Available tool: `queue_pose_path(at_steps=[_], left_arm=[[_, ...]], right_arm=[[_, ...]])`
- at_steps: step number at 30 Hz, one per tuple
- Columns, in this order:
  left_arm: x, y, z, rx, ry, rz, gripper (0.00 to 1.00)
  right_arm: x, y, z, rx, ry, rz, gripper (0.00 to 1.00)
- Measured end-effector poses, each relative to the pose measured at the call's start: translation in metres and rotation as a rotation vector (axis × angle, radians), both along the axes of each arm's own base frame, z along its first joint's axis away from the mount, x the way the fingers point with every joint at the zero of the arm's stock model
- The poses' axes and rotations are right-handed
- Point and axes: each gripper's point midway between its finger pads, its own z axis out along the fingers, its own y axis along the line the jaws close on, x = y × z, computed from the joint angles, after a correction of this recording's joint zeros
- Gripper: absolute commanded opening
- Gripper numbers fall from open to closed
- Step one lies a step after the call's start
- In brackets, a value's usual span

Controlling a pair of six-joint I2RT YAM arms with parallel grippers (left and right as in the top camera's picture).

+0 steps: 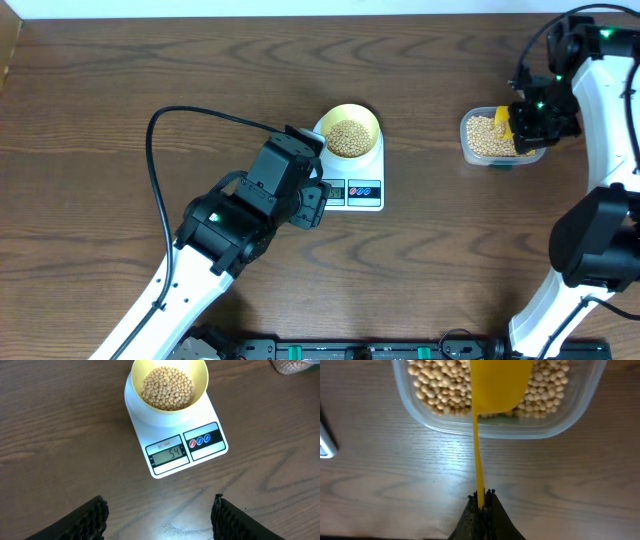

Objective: Scoop item into bowl and weigh 50g on scale
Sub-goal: 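Scoop soybeans and lift the scoop out of the tub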

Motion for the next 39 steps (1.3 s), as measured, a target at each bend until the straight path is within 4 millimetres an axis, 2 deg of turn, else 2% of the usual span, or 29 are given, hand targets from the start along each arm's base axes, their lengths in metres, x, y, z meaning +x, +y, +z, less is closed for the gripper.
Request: queue_pose_path(at_steps=[9, 25, 39], left_arm=[[0.000, 0.000, 0.000, 0.000, 0.000, 0.000, 0.69], [0.000, 0.000, 0.000, 0.000, 0.000, 0.000, 0.69], [0.000, 0.000, 0.000, 0.000, 0.000, 0.000, 0.69]], right_arm=[[0.000, -0.005, 0.000, -0.080, 0.006, 0.001, 0.01], [0.007, 0.014, 0.003, -0.210, -0.015, 0.102, 0.01], [0.009, 0.003, 0.007, -0.304, -0.025, 0.083, 0.01]])
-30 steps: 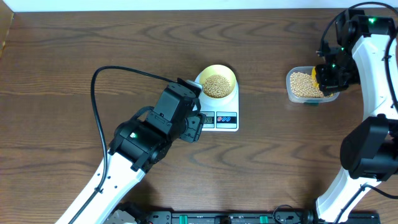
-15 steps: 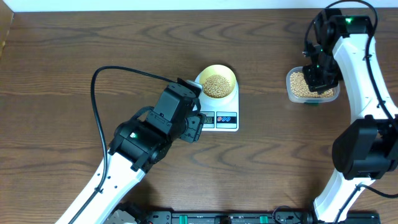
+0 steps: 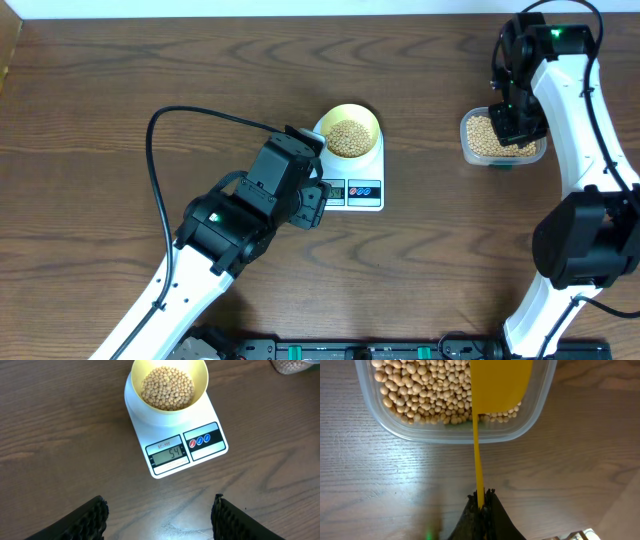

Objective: Scoop item into bowl and weigh 50g on scale
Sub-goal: 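Scoop soybeans and lift the scoop out of the tub, then carry the yellow scoop with the right gripper and lower it into the yellow bowl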

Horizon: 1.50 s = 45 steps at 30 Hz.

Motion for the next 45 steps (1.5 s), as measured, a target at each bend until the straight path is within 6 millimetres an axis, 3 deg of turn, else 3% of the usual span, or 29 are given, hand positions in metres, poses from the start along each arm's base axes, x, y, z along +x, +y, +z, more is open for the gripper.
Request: queue_pose_path(at_steps=[9, 14, 17, 22, 28, 36, 45], left_arm=[[0.000, 0.000, 0.000, 0.000, 0.000, 0.000, 0.69], [0.000, 0.000, 0.000, 0.000, 0.000, 0.000, 0.69], [0.000, 0.000, 0.000, 0.000, 0.000, 0.001, 0.69], [0.000, 0.000, 0.000, 0.000, 0.000, 0.000, 0.69], [0.000, 0.000, 0.000, 0.000, 0.000, 0.000, 0.69], [0.000, 0.000, 0.000, 0.000, 0.000, 0.000, 0.69], [0.000, 0.000, 0.000, 0.000, 0.000, 0.000, 0.69]], right_arm=[[0.024, 0.019, 0.023, 0.053, -0.120, 0.013, 0.01], [0.052, 0.067, 0.031, 0.275, -0.233, 0.095, 0.01], [0.058, 0.101, 0.034, 0.391, -0.255, 0.174, 0.01], [0.052, 0.148, 0.038, 0.488, -0.248, 0.330, 0.01], [0.044, 0.187, 0.040, 0.522, -0.239, 0.479, 0.01], [0.036, 0.200, 0.039, 0.560, -0.220, 0.534, 0.01], [0.015, 0.216, 0.029, 0.582, -0.145, 0.619, 0.01]])
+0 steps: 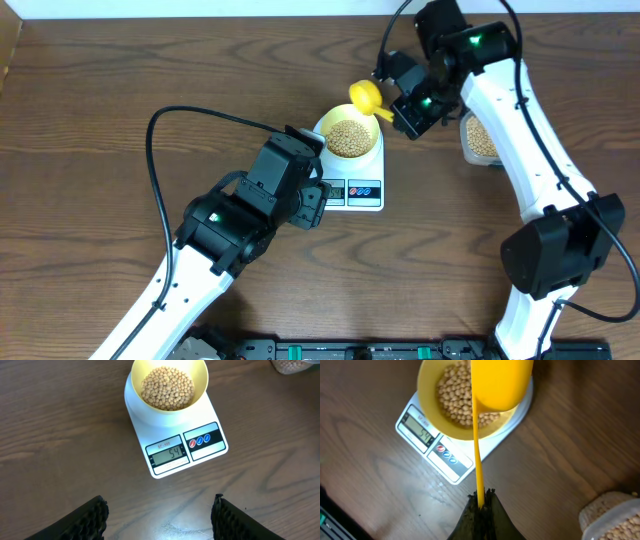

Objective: Scoop item into bowl and weigh 50g on scale
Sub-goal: 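Carry the yellow scoop with the right gripper and lower it into the yellow bowl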

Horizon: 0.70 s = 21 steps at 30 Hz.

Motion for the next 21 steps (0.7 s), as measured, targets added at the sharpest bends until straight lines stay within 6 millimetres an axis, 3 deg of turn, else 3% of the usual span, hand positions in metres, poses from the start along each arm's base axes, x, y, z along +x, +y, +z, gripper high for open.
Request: queue_pose_path(at_steps=[11, 21], left_arm=[[0.000, 0.000, 0.000, 0.000, 0.000, 0.000, 0.69], [0.000, 0.000, 0.000, 0.000, 0.000, 0.000, 0.69]], right_arm=[[-0.022, 0.006, -0.033, -0.088, 0.048, 0.097, 0.01], [-0.004, 0.009, -0.035, -0.091, -0.036, 0.111, 0.01]])
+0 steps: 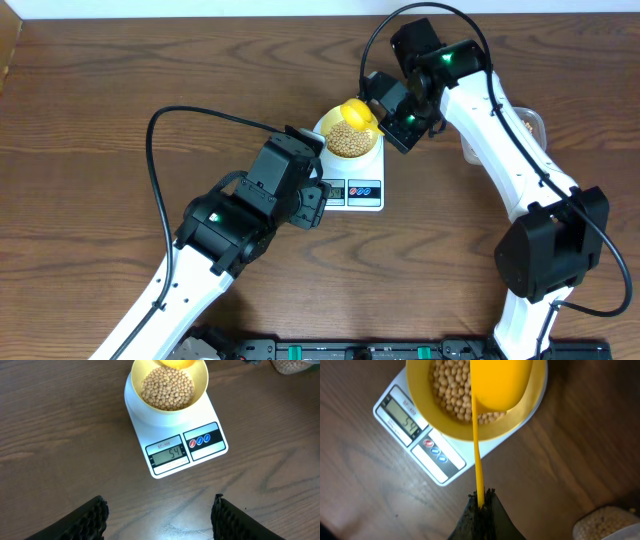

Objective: Scoop item into bowl and weigh 50g on scale
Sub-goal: 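Carry the yellow scoop with the right gripper and lower it into the yellow bowl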

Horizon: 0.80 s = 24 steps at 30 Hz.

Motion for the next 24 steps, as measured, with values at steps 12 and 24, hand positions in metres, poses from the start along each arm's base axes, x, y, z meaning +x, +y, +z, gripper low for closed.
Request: queue_pose_path(at_steps=[12, 24], left_arm=[[0.000, 0.000, 0.000, 0.000, 0.000, 0.000, 0.69], [0.000, 0.000, 0.000, 0.000, 0.000, 0.000, 0.69]], right_arm=[[0.003, 0.000, 0.000, -0.013, -0.029, 0.044, 0.01], [0.000, 0.006, -0.012, -0.051, -0.024, 0.081, 0.01]])
